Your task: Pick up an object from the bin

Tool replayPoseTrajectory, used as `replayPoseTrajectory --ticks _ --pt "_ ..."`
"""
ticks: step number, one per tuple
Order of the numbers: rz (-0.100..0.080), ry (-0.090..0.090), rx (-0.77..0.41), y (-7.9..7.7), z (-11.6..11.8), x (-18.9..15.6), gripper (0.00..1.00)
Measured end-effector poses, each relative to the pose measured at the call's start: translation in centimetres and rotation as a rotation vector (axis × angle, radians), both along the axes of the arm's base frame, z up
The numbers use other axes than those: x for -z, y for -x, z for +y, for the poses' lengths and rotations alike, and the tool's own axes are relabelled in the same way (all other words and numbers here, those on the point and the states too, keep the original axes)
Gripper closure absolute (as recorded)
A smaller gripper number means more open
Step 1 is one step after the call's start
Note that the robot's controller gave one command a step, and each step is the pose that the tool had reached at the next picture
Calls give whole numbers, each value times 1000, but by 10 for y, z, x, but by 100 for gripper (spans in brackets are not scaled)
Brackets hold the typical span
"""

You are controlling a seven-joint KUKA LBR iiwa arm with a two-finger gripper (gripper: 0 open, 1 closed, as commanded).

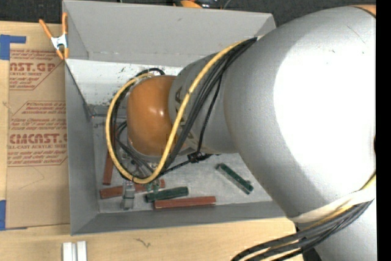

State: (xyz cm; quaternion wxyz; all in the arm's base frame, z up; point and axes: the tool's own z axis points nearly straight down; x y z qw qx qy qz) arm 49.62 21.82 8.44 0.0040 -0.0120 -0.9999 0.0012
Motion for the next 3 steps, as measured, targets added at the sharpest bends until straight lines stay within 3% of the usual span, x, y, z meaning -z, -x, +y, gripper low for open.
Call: replayPoseTrajectory --ticks 1,2,3 --pt "-10 -4 39 11 -4 15 0" --pt "-8 -4 38 12 -4 15 100" --pt "-17 -7 63 -18 5 -111 100"
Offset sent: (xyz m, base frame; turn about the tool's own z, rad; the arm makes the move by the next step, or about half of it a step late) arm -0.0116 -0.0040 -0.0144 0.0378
